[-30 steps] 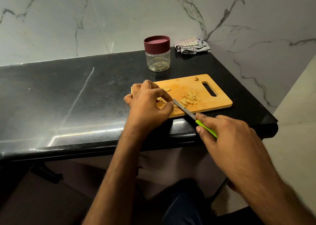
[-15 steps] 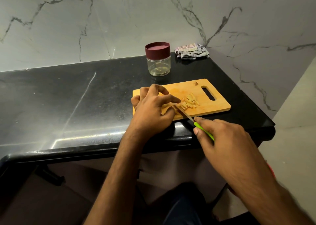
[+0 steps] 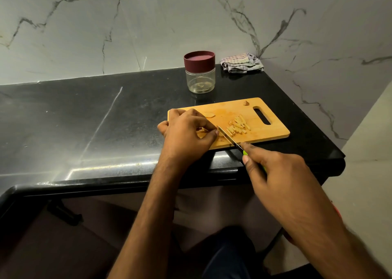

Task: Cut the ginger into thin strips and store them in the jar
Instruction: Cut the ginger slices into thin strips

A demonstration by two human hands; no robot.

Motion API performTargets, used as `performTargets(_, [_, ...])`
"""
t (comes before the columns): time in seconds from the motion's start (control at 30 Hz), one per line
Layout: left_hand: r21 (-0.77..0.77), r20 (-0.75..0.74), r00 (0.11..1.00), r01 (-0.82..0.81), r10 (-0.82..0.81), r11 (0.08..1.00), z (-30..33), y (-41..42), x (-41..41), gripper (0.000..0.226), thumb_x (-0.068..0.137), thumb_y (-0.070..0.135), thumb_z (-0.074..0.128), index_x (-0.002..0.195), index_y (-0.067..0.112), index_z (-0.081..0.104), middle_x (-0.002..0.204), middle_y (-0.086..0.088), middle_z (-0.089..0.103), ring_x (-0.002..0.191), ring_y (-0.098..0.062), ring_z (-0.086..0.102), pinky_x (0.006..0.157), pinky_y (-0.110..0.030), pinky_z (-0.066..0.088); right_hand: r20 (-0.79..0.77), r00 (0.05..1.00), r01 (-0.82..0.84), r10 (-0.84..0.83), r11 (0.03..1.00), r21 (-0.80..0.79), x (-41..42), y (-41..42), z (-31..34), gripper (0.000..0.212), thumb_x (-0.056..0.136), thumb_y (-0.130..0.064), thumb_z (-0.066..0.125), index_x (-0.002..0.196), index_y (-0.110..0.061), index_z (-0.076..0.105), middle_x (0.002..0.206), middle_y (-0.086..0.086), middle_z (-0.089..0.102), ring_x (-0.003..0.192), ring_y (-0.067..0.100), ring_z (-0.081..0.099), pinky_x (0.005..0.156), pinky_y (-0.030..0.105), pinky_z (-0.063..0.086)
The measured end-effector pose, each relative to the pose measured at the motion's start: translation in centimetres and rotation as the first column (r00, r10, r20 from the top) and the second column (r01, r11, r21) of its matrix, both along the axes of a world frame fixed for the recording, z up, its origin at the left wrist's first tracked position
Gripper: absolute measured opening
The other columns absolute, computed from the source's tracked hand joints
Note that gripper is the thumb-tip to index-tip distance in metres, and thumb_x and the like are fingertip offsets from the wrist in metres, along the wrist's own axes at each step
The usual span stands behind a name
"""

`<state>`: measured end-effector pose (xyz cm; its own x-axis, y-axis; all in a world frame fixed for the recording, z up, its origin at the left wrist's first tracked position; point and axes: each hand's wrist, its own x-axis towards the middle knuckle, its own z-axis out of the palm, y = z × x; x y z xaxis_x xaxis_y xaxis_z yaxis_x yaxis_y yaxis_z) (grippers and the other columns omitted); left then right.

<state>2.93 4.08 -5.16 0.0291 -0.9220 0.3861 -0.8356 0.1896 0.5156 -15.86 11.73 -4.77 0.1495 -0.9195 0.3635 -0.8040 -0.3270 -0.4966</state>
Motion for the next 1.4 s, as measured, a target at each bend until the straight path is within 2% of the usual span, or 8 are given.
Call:
performTargets(0.27, [0.022, 0.035, 0.999, -0.001, 0.000, 1.000, 0.3, 0.1, -0.2, 0.014, 0.085, 0.045, 0.074, 0.075, 0.043, 0.065, 0.103, 0.022, 0.055, 0.119, -0.009, 0.030, 0.088, -0.035, 0.014, -0.017, 1.000, -0.003, 0.003, 1.000, -0.002, 0.1, 0.2, 0.3, 0.039, 0.098, -0.039, 0.042, 0.137, -0.037, 0.049, 0.085, -0.013, 0.059, 0.069, 0.001, 0.048, 0.054, 0.004, 0.029])
performTargets(0.37, [0.020, 0.049, 0.999, 0.003, -0.004, 1.000, 0.3, 0.1, -0.3, 0.021, 0.084, 0.045, 0.075, 0.069, 0.045, 0.061, 0.100, 0.020, 0.053, 0.117, -0.009, 0.031, 0.089, -0.036, 0.015, -0.012, 1.000, -0.007, 0.007, 1.000, 0.002, 0.6, -0.2, 0.3, 0.040, 0.098, -0.037, 0.043, 0.138, -0.036, 0.047, 0.096, -0.010, 0.064, 0.076, 0.000, 0.046, 0.064, 0.013, 0.035])
performTargets(0.53, [0.016, 0.038, 0.999, 0.000, 0.000, 1.000, 0.3, 0.0, -0.2, 0.020, 0.084, 0.046, 0.074, 0.069, 0.043, 0.062, 0.099, 0.019, 0.052, 0.116, -0.009, 0.031, 0.089, -0.036, 0.014, -0.044, 0.999, -0.002, 0.003, 1.000, 0.016, 1.5, -1.1, -0.1, 0.041, 0.099, -0.039, 0.040, 0.139, -0.037, 0.045, 0.092, -0.011, 0.061, 0.076, 0.001, 0.049, 0.065, 0.016, 0.040])
performTargets(0.63, [0.019, 0.038, 0.999, -0.009, 0.008, 1.000, 0.3, 0.0, -0.3, 0.022, 0.084, 0.046, 0.073, 0.067, 0.043, 0.060, 0.098, 0.019, 0.051, 0.115, -0.009, 0.030, 0.089, -0.035, 0.014, -0.047, 0.999, -0.016, 0.018, 0.999, 0.037, 0.8, -0.4, 0.2, 0.041, 0.099, -0.040, 0.039, 0.140, -0.041, 0.042, 0.081, -0.015, 0.050, 0.069, 0.002, 0.047, 0.054, 0.008, 0.032])
performTargets(0.9, [-0.018, 0.027, 0.999, 0.033, -0.032, 0.999, -0.3, -0.2, -0.2, 0.012, 0.086, 0.047, 0.066, 0.097, 0.043, 0.063, 0.107, 0.018, 0.042, 0.120, -0.011, 0.029, 0.101, -0.042, 0.021, -0.148, 0.986, 0.072, -0.070, 0.997, 0.006, -0.3, -0.1, -0.2, 0.045, 0.098, -0.045, 0.037, 0.142, -0.047, 0.033, 0.084, -0.011, 0.041, 0.076, 0.005, 0.044, 0.051, 0.013, 0.024])
performTargets(1.0, [-0.040, 0.064, 0.992, 0.114, -0.112, 0.993, -0.1, 0.0, -0.4, 0.020, 0.082, 0.045, 0.054, 0.096, 0.045, 0.068, 0.109, 0.018, 0.041, 0.117, -0.008, 0.029, 0.104, -0.047, 0.023, -0.128, 0.990, 0.058, -0.058, 0.998, 0.002, -0.1, -0.1, -0.3, 0.045, 0.098, -0.046, 0.038, 0.142, -0.046, 0.034, 0.086, -0.012, 0.044, 0.076, 0.005, 0.047, 0.053, 0.014, 0.030])
performTargets(1.23, [0.013, 0.136, 0.980, 0.145, -0.145, 0.989, 0.2, 0.0, -0.6, 0.037, 0.082, 0.044, 0.044, 0.106, 0.053, 0.071, 0.118, 0.018, 0.041, 0.123, -0.009, 0.025, 0.100, -0.039, 0.014, -0.093, 0.996, 0.020, -0.019, 1.000, 0.011, 0.1, 0.0, -0.3, 0.045, 0.097, -0.047, 0.039, 0.142, -0.044, 0.036, 0.086, -0.013, 0.044, 0.078, 0.005, 0.048, 0.057, 0.018, 0.036])
performTargets(1.4, [-0.027, 0.017, 0.996, 0.092, -0.092, 0.995, 0.0, 0.1, -0.3, 0.029, 0.083, 0.036, 0.053, 0.106, 0.046, 0.068, 0.115, 0.018, 0.042, 0.121, -0.008, 0.029, 0.101, -0.039, 0.018, -0.053, 0.999, 0.007, -0.010, 0.999, -0.040, 0.0, 0.1, 0.0, 0.042, 0.097, -0.042, 0.041, 0.139, -0.040, 0.044, 0.085, -0.014, 0.050, 0.074, 0.003, 0.047, 0.053, 0.010, 0.028])
